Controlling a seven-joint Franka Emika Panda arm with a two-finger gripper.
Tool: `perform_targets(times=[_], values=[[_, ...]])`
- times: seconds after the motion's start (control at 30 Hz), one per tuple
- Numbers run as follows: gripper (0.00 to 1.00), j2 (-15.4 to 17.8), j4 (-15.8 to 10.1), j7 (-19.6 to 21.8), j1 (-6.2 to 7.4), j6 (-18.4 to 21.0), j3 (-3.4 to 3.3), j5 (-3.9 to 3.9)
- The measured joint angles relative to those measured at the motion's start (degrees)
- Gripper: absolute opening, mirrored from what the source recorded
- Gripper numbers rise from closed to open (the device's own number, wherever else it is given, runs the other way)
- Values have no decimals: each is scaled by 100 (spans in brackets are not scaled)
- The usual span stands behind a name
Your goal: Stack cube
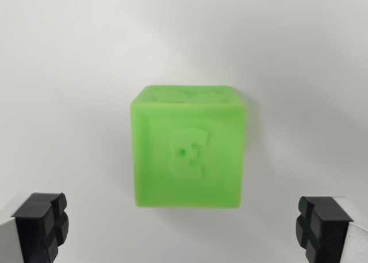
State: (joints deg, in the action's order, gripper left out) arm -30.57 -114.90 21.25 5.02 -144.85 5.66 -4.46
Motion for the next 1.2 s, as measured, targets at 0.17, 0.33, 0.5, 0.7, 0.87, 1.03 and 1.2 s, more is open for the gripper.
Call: perform_targets(times=[0.17,0.33,0.5,0.7,0.87,1.03,1.2], values=[[100,-211,36,8,29,-181,-33,-20],[100,-430,91,16,58,-346,-70,-33],[100,-625,140,19,97,-488,-110,-36],[100,-799,197,19,129,-616,-149,-36],[100,-893,231,19,149,-675,-170,-36],[0,-914,238,19,155,-690,-176,-36],[0,-914,240,19,155,-691,-177,-36]])
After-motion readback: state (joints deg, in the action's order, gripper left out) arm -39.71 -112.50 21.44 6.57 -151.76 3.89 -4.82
